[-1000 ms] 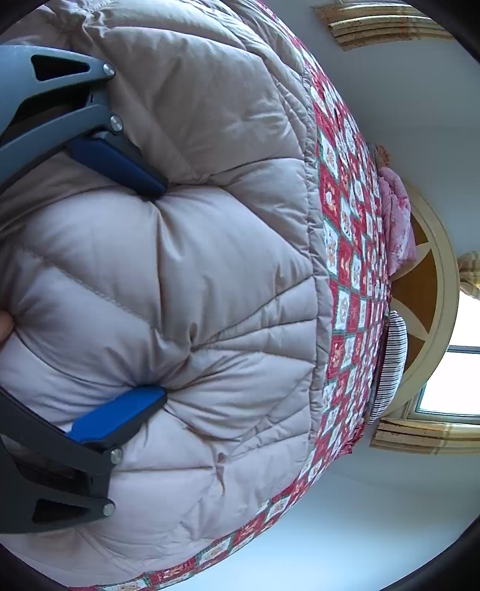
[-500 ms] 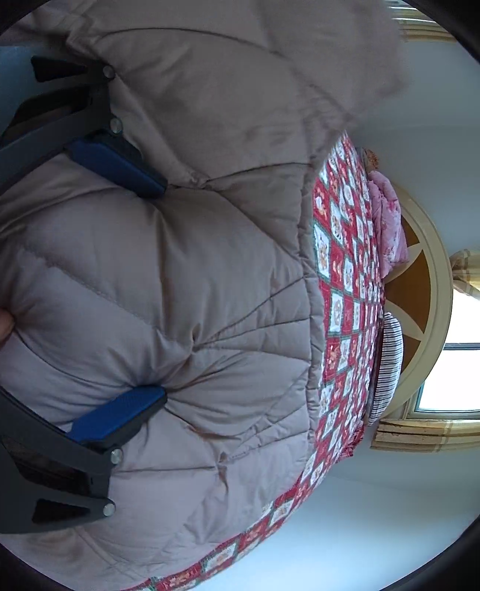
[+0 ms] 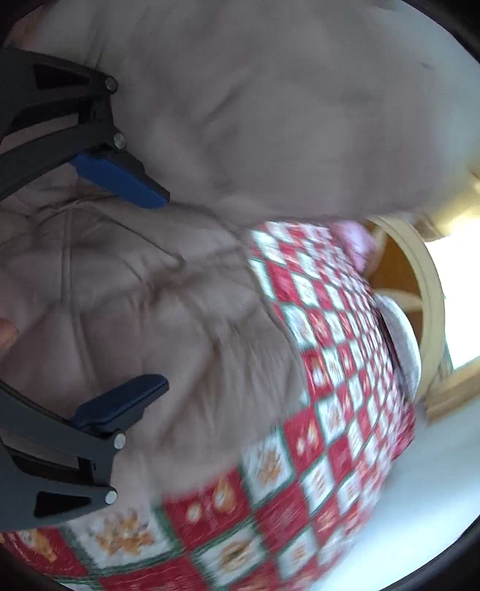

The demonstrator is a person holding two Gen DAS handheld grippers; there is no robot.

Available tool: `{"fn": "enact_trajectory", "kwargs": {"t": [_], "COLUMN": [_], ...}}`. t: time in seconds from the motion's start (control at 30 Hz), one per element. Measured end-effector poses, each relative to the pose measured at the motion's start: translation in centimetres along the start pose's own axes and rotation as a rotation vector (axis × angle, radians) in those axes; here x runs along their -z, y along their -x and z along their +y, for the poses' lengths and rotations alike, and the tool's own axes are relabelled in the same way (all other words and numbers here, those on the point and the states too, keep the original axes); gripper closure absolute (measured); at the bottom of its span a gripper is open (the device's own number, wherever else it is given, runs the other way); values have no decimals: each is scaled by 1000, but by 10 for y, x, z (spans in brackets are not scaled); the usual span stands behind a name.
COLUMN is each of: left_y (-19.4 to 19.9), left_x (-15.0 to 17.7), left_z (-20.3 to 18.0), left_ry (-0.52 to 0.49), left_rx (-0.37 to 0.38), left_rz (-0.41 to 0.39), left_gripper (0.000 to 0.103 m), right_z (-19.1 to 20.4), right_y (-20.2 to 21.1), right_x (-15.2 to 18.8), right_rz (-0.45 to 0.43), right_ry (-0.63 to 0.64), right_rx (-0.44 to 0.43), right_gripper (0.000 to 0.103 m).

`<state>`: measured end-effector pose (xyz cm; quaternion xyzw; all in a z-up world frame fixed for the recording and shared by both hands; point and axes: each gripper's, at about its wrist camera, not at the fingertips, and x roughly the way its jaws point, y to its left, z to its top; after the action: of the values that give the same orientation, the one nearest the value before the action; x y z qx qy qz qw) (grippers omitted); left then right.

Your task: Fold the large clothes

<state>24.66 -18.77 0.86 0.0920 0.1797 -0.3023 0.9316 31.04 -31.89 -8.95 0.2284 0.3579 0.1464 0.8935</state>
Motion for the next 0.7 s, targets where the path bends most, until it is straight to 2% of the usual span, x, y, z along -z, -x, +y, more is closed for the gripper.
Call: {"fn": "enact_trajectory", "kwargs": {"t": [0.07,0.13,0.27,0.4,0.47,0.53,0.57,0.6,0.63,0.67,0.7], "left_y": [-22,-43,-61,-67,-58,-36,-22,-3,11,26,39], "left_x": [11,27,51,55,51,45,41,37,35,34,32], "left_z": [-23,-46,-72,-79,-77,-74,-74,-73,-72,-69,-64], "left_ry": [-94,-192,-306,-334,-322,-295,-284,-273,-266,-258,-250], "left_rx": [-34,-58,-92,-119,-122,-99,-88,-81,-72,-66,-60], "left_rz": [16,35,43,43,50,35,15,-18,-49,-85,-110], "left_gripper": [79,78,74,71,68,62,48,30,22,14,12], "right_z": [-32,-47,-45,-23,-8,3,0,-6,-13,-17,-19], "right_y": [26,45,65,65,50,34,27,24,21,19,18], "right_x": [-16,-29,-52,-68,-70,-72,-71,-70,-72,-71,-70], "right_rz": [-52,-87,-95,-49,27,72,103,115,122,121,121], "right_ry": [-114,-162,-134,-31,42,123,125,106,95,108,125], "right_rx": [-57,-110,-233,-295,-261,-149,-96,-91,-96,-59,-2], "right_gripper": [8,8,11,19,20,41,54,54,54,54,54]}}
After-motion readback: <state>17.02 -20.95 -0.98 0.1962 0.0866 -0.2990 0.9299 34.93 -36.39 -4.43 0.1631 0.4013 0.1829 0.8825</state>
